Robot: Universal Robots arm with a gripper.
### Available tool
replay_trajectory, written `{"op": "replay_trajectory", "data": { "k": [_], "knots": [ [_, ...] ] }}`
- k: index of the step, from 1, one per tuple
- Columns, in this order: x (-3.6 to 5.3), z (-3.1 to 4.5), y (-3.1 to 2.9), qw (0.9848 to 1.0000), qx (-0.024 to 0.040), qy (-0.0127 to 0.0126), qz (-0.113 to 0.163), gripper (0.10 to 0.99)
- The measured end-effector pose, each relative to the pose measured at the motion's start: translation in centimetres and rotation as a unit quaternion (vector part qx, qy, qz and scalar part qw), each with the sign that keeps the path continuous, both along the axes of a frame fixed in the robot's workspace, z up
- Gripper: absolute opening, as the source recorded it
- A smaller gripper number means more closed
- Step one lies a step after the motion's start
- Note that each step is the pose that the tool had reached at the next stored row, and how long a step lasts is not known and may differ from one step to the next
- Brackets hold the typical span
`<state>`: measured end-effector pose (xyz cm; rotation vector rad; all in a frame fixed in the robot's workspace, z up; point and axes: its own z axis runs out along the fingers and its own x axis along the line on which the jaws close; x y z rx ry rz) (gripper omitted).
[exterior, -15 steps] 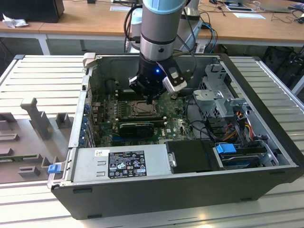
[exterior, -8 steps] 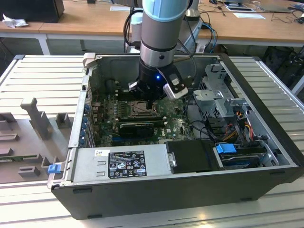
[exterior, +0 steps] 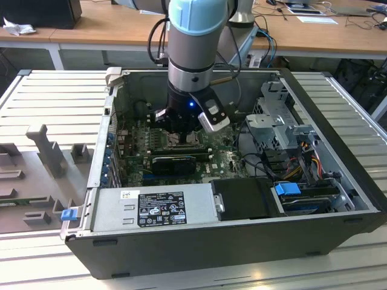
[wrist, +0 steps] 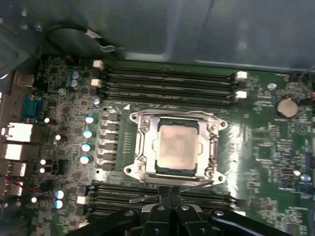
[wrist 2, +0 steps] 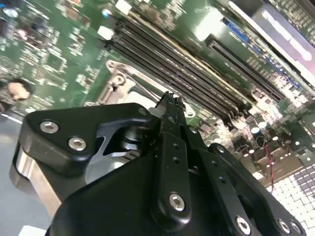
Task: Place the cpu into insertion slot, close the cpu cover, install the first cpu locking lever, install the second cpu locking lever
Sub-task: 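Install the second cpu locking lever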
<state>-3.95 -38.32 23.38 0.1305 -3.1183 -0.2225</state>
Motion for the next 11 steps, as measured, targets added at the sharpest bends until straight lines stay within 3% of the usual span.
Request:
{"op": "replay_trajectory", "data": {
  "k": [4,9,11],
  "knots": [
    [-0.99,-0.68,0.0,1.0,0.0013,0.0,0.003,0.106],
    [-1.39,-2.02,0.03,1.0,0.0037,0.0,0.006,0.106],
    [-1.79,-2.21,-0.26,0.9999,0.0114,-0.0002,0.006,0.106]
  ]
}}
